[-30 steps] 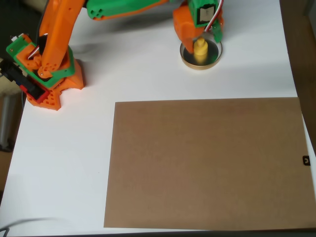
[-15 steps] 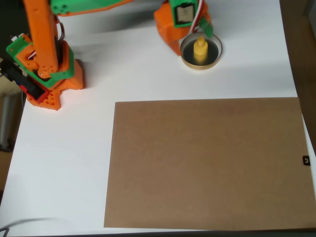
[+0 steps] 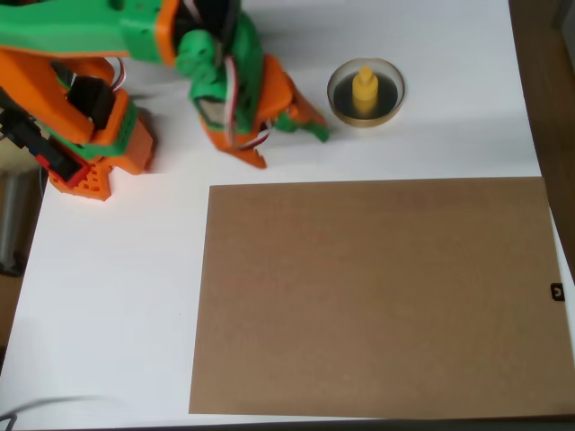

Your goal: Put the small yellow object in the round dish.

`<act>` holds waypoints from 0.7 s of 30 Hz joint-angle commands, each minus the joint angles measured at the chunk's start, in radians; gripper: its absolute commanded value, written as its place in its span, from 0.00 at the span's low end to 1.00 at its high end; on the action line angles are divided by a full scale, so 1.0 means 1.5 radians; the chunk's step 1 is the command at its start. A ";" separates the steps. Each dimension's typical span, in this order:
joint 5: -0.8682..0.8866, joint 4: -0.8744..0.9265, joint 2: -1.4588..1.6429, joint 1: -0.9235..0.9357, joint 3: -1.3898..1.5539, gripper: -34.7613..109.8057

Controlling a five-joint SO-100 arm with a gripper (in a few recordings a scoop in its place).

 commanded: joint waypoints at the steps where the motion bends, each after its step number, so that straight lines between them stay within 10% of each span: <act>1: -0.006 0.000 0.061 0.104 -0.011 0.42; 21: 0.200 -0.160 0.155 0.498 0.080 0.39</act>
